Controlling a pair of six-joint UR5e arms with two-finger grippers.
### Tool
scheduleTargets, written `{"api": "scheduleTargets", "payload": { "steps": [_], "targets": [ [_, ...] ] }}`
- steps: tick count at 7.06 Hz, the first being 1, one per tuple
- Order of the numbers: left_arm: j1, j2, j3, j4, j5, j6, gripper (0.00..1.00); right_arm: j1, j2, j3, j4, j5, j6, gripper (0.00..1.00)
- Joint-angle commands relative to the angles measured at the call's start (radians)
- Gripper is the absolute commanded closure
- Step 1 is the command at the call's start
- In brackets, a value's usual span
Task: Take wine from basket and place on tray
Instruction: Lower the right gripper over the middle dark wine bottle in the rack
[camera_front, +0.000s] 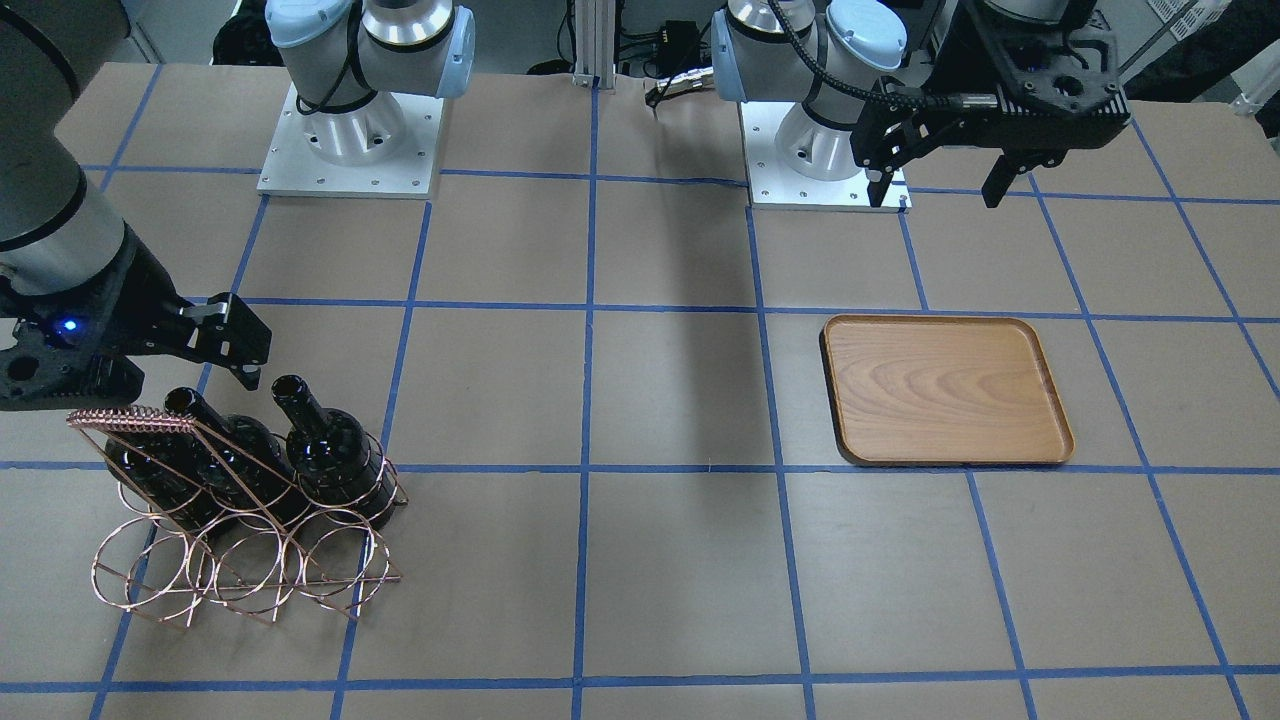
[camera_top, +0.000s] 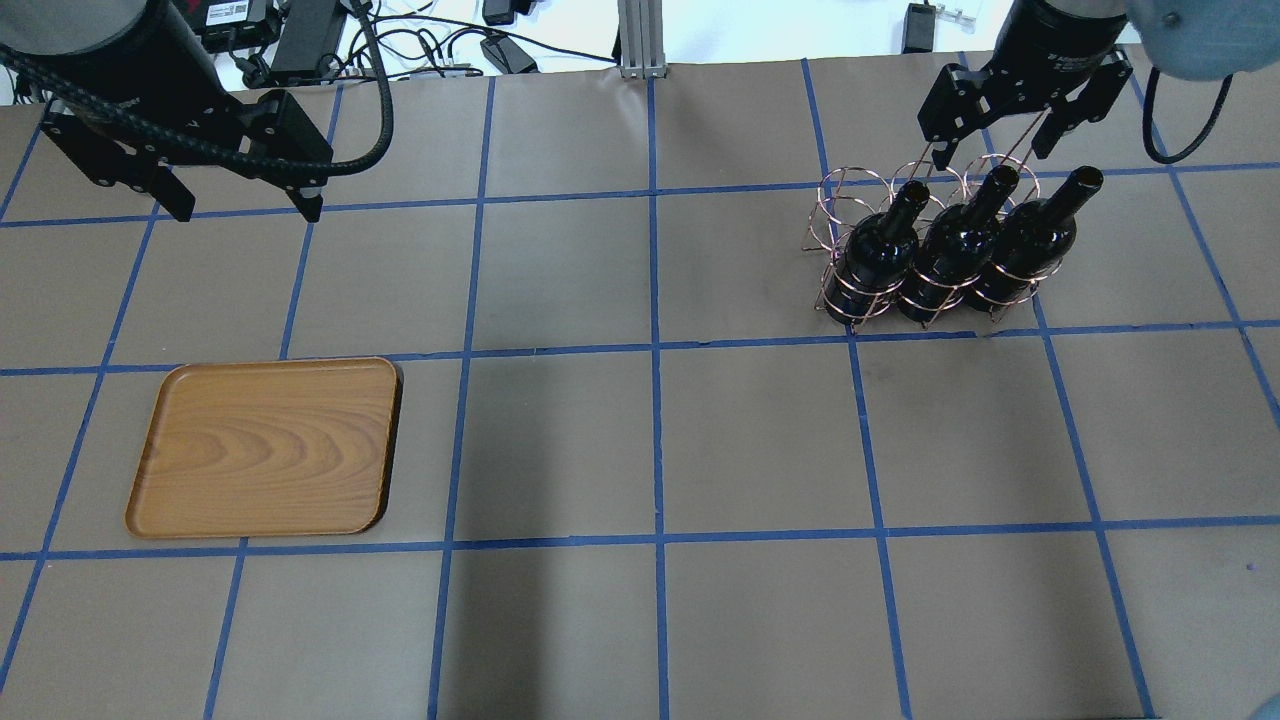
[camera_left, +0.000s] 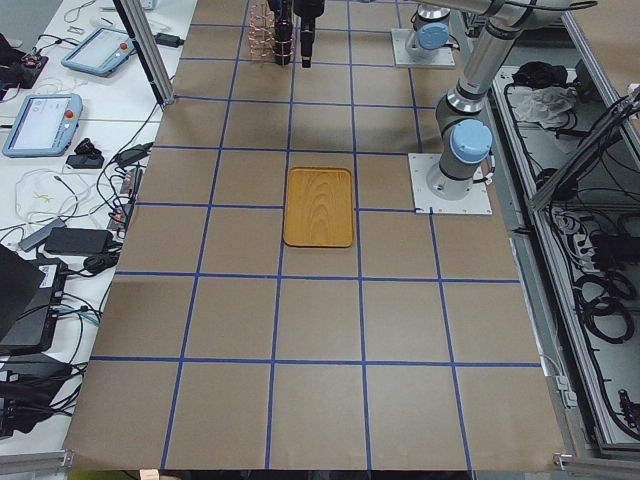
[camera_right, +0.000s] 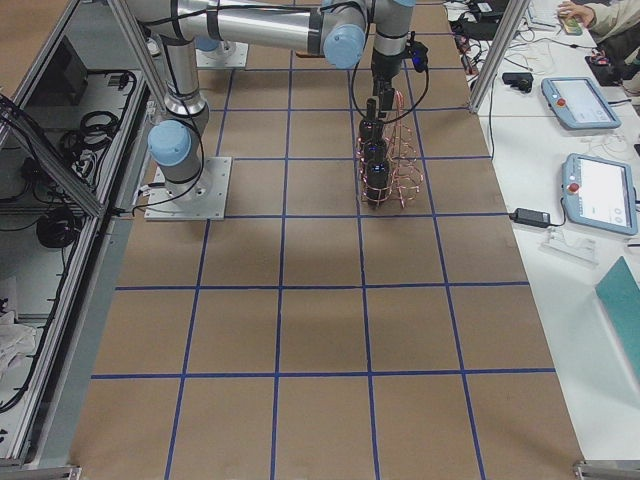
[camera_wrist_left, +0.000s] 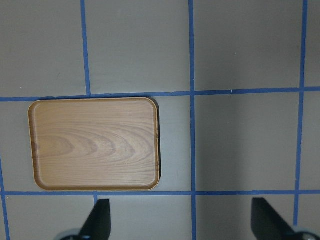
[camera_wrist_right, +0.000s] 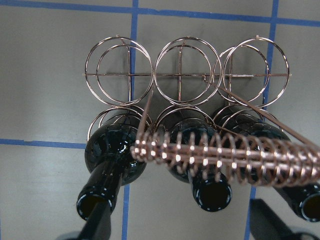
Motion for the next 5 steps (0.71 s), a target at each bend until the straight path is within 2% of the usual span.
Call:
{"api": "scheduleTargets", "payload": {
  "steps": [1, 3, 5],
  "targets": [
    [0.000, 0.002, 0.000, 0.000, 0.000, 0.000, 0.00, -0.010, 0.024, 0.052, -0.097, 0.015, -0.004, 0.03],
    [0.000, 0.000, 0.000, 0.000, 0.000, 0.000, 0.00, -0.011, 0.030, 0.062, -0.099, 0.004, -0.016, 0.06],
    [0.000, 0.002, 0.000, 0.000, 0.000, 0.000, 0.00, -0.014, 0.030, 0.062, -0.087, -0.029, -0.017, 0.15]
  ]
}}
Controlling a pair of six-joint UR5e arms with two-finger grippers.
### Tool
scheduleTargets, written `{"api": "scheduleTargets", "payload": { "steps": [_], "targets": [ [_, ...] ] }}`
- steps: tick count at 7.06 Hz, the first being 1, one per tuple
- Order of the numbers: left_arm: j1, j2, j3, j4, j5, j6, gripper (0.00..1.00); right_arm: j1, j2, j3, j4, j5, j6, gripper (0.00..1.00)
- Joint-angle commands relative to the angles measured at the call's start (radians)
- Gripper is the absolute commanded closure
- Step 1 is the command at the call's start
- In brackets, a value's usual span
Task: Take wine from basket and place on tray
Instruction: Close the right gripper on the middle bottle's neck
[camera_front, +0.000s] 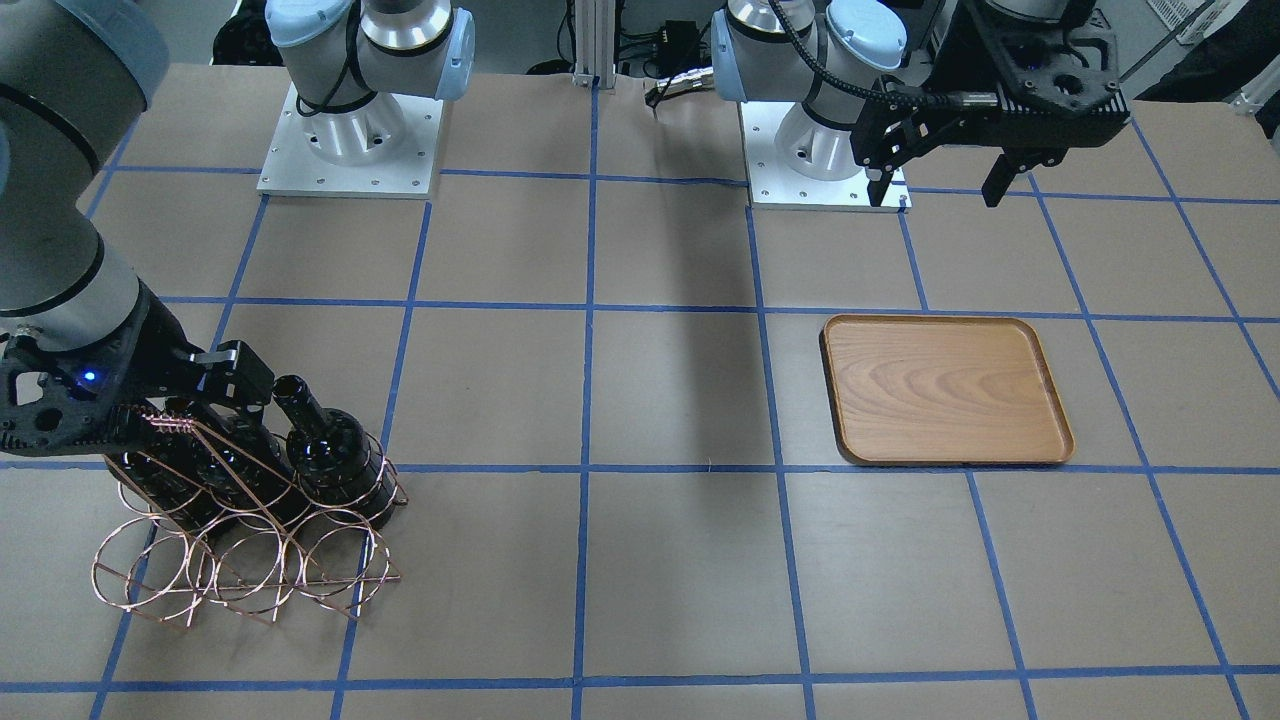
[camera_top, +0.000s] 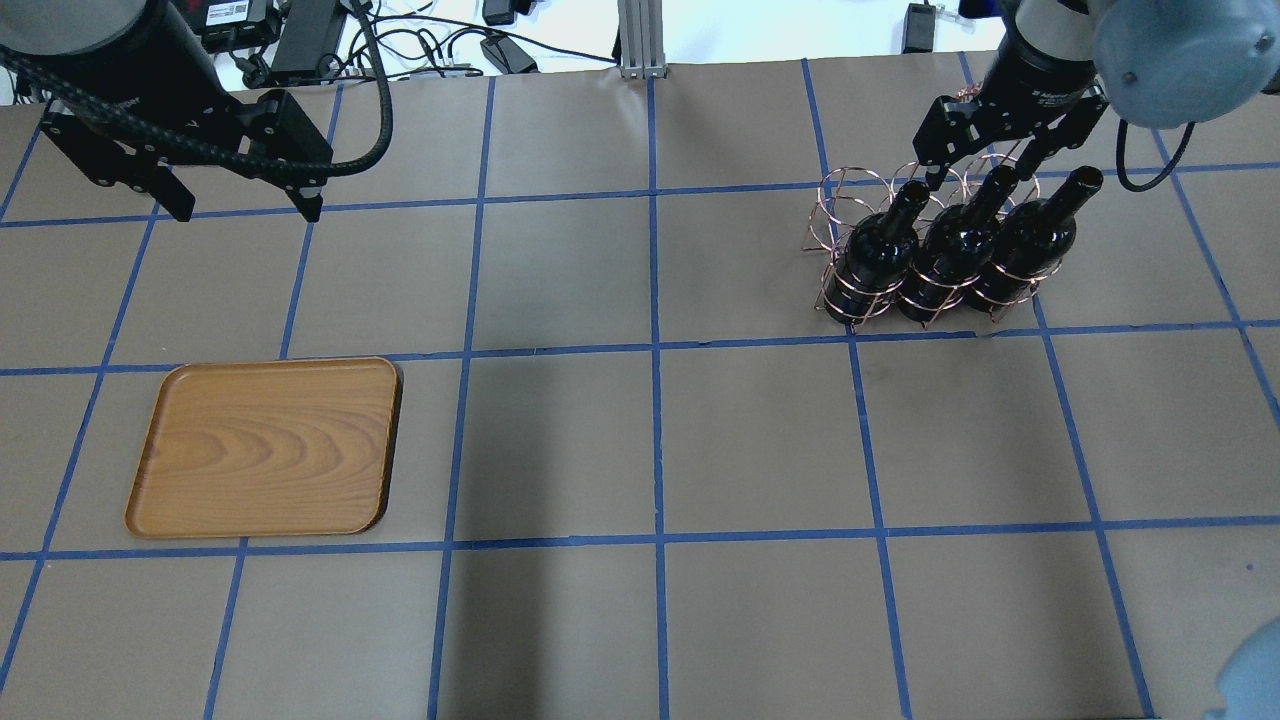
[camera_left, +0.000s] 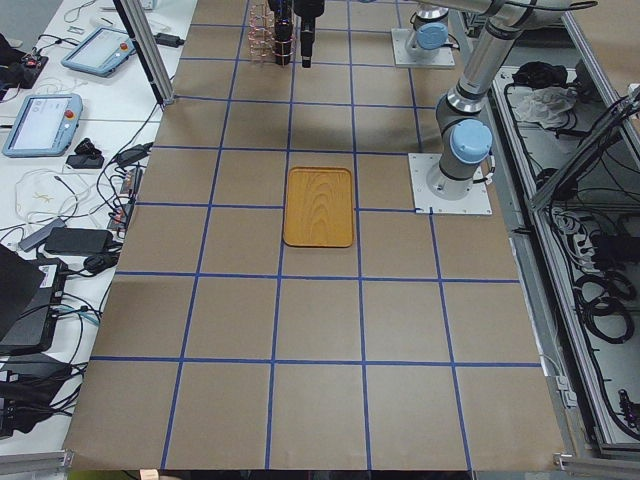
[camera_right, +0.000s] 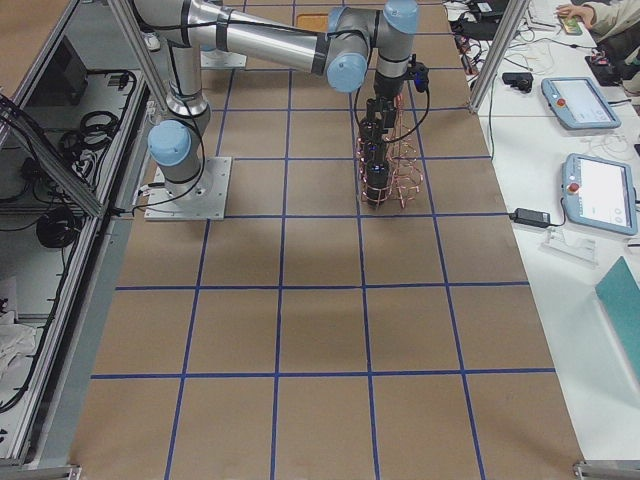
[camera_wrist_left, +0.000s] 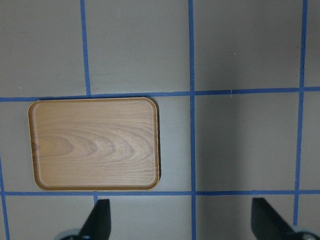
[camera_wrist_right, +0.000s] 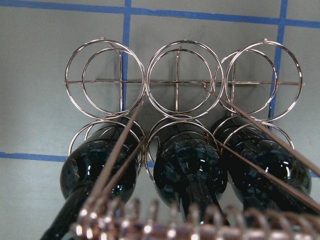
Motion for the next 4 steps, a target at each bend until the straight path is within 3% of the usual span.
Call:
{"api": "scheduleTargets", "payload": {
  "steps": [1, 4],
  "targets": [
    [0.000, -0.001, 0.000, 0.000, 0.000, 0.000, 0.00, -0.002, 0.002, 0.003, 0.021, -0.021, 0.000, 0.30],
    [0.000, 0.001, 0.000, 0.000, 0.000, 0.000, 0.00, -0.002, 0.001, 0.003, 0.026, -0.022, -0.003, 0.45]
  ]
}}
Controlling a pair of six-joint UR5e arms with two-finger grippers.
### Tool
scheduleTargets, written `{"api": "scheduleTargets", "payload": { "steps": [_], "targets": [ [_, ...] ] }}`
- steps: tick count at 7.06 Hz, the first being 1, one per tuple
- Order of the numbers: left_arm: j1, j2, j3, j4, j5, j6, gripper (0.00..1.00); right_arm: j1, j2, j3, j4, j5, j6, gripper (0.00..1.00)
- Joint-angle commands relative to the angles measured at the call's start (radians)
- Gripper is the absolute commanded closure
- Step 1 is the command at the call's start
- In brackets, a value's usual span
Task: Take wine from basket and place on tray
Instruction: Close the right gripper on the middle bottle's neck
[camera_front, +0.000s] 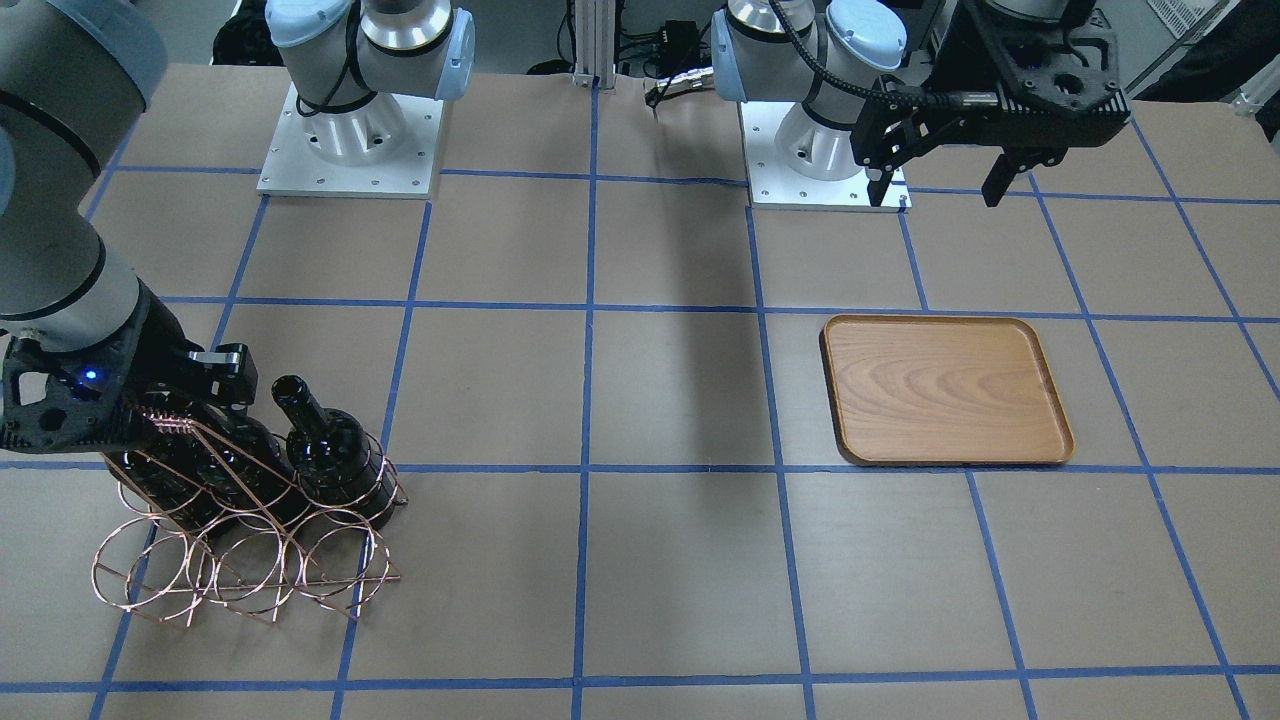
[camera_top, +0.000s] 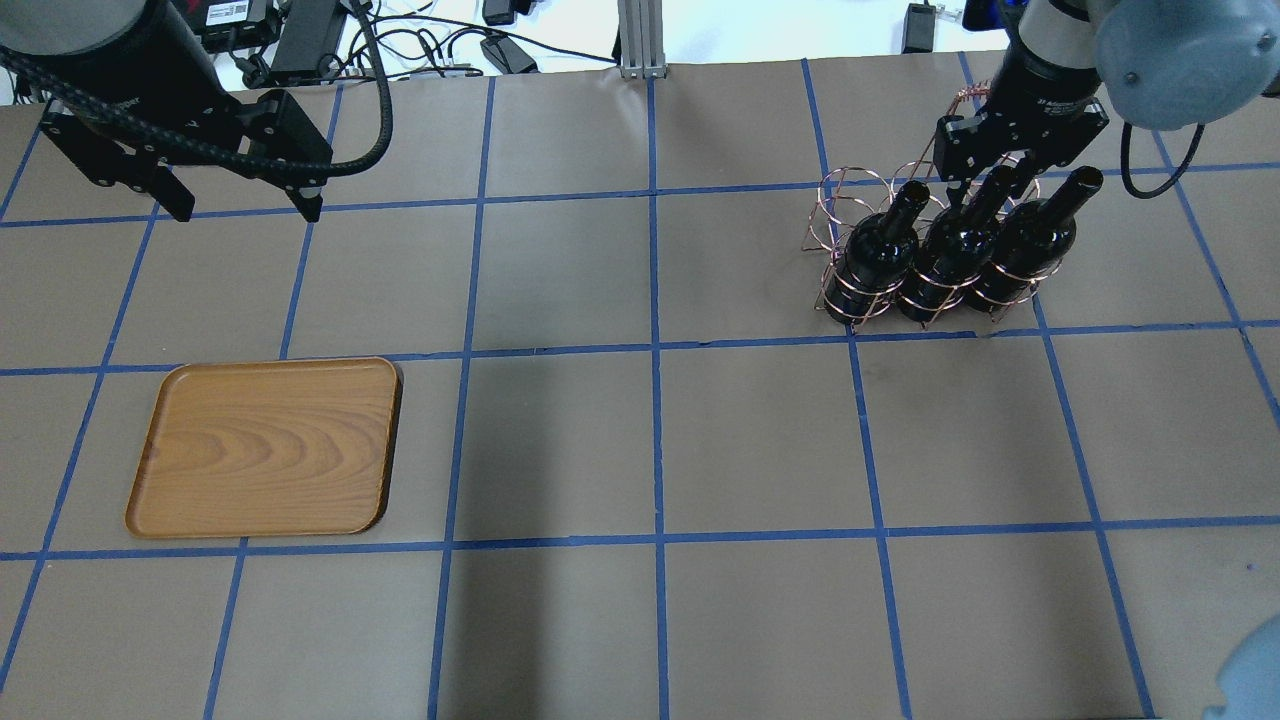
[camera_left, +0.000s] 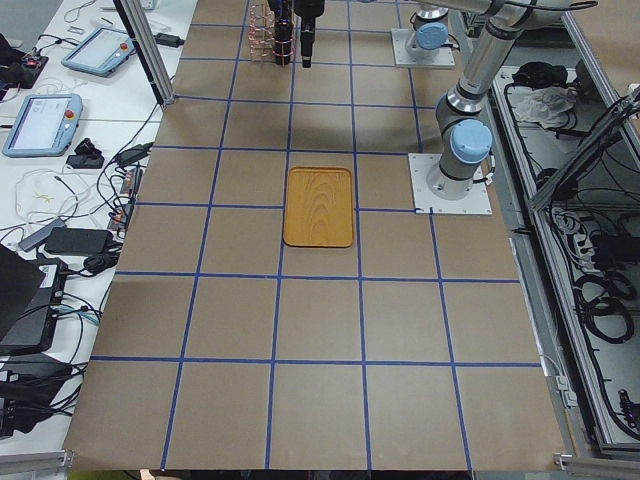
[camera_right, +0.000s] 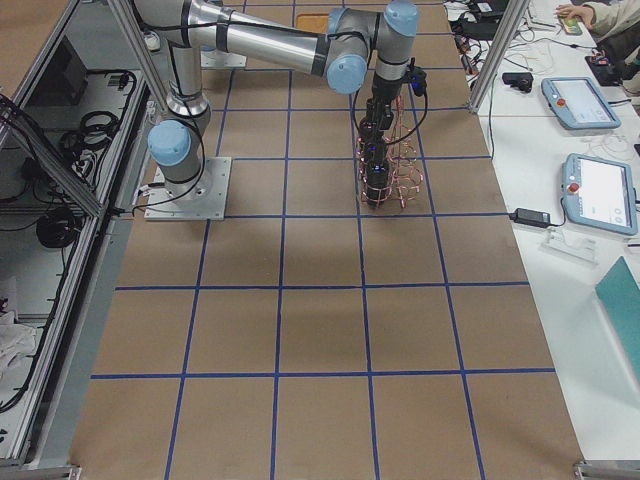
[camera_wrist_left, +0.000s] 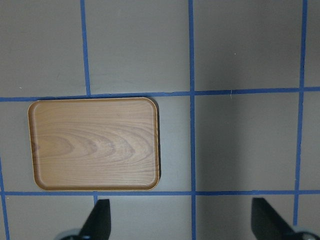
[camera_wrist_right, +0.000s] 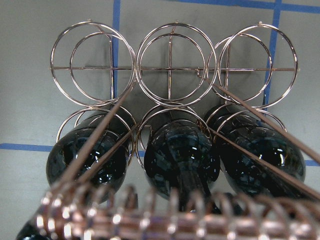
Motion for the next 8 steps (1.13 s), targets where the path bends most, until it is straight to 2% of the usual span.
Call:
{"api": "scheduleTargets", "payload": {
  "steps": [1, 5, 6, 8],
  "targets": [
    [0.000, 0.001, 0.000, 0.000, 0.000, 0.001, 0.00, -0.002, 0.000, 0.000, -0.003, -0.001, -0.004, 0.53],
    [0.000, 0.002, 0.000, 0.000, 0.002, 0.001, 0.00, -0.002, -0.006, -0.012, 0.011, -0.003, -0.004, 0.76],
    [0.000, 0.002, 0.000, 0.000, 0.002, 0.001, 0.00, -0.002, -0.015, -0.044, 0.043, -0.003, -0.002, 0.76],
    [0.000, 0.002, 0.000, 0.000, 0.002, 0.001, 0.00, -0.002, -0.041, -0.206, 0.242, -0.003, 0.001, 0.76]
  ]
}}
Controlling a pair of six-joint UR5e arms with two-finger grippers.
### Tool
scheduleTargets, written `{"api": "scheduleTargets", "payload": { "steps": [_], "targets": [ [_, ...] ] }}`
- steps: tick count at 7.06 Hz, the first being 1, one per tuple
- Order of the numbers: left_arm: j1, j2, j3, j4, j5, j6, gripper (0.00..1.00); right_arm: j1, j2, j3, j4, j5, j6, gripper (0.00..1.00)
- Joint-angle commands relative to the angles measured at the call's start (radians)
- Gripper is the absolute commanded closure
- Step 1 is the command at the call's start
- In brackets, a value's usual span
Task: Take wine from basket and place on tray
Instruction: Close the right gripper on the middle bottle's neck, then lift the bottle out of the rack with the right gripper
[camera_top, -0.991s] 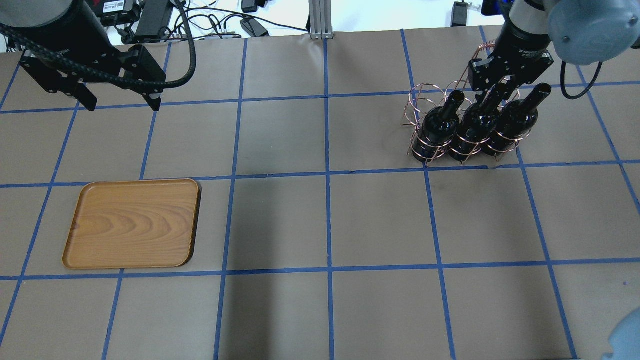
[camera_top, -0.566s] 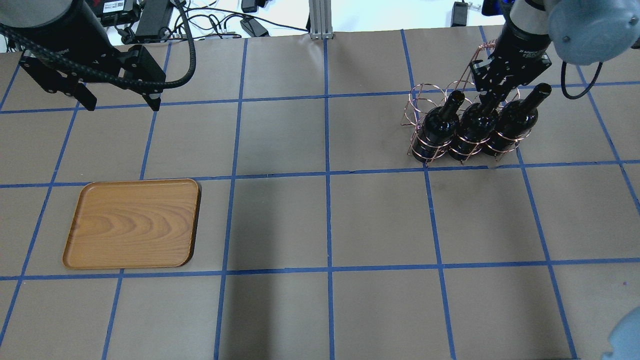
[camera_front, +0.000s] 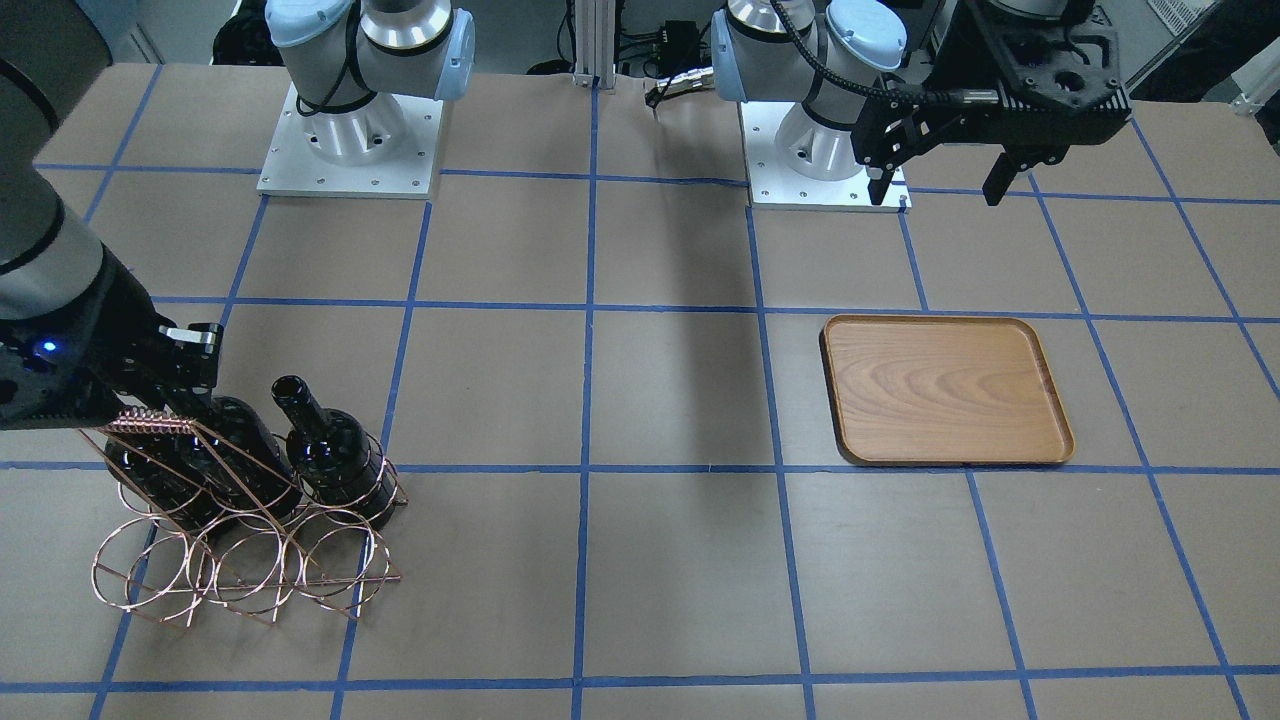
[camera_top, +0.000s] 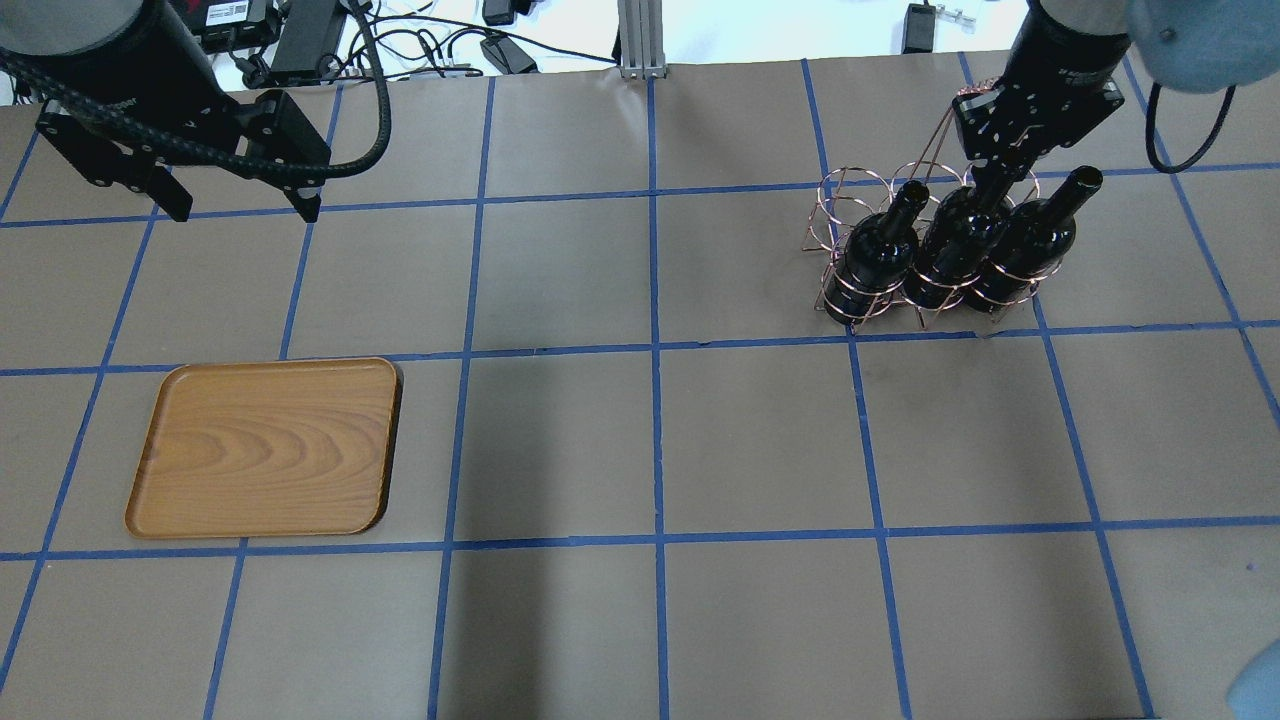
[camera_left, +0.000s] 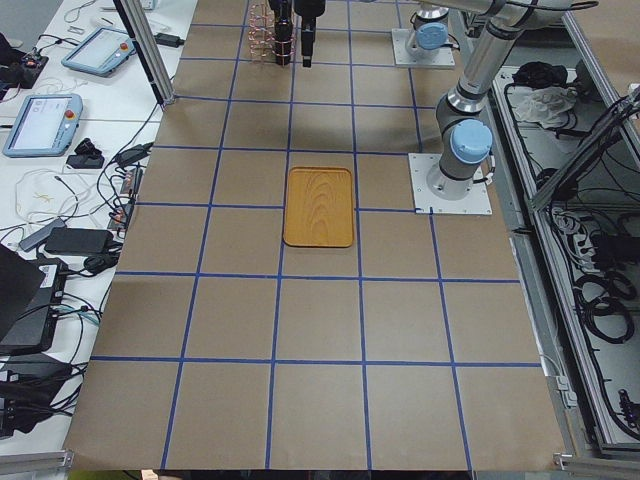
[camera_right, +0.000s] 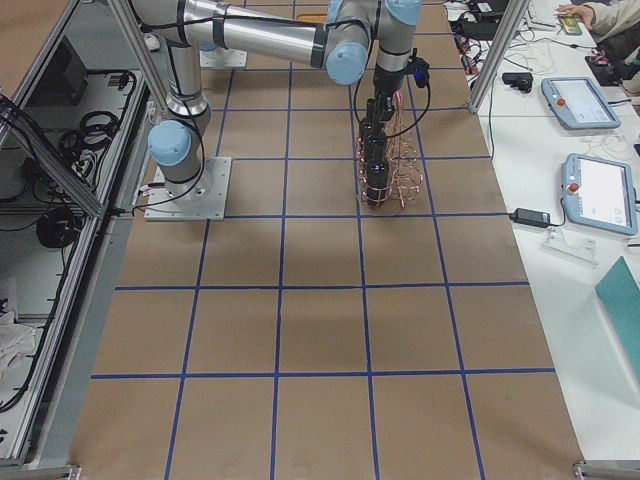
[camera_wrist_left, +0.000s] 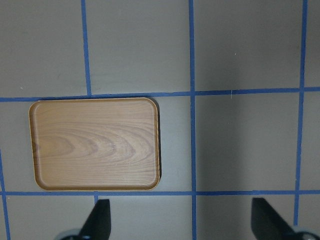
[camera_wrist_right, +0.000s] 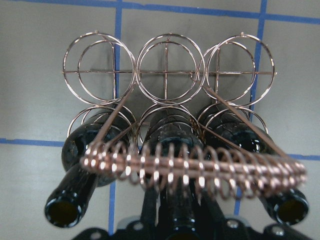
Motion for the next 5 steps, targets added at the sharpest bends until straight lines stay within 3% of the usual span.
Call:
{"api": "scheduleTargets", "payload": {
  "steps": [1, 3, 5],
  "targets": [
    [0.000, 0.000, 0.000, 0.000, 0.000, 0.000, 0.00, 0.002, -0.066, -0.148, 0.210, 0.011, 0.012, 0.76],
    [0.000, 0.002, 0.000, -0.002, 0.000, 0.000, 0.00, 0.030, -0.160, -0.146, 0.310, 0.012, 0.075, 0.76],
    [0.000, 0.002, 0.000, 0.000, 0.000, 0.000, 0.00, 0.216, -0.174, -0.143, 0.323, 0.001, 0.346, 0.77]
  ]
}}
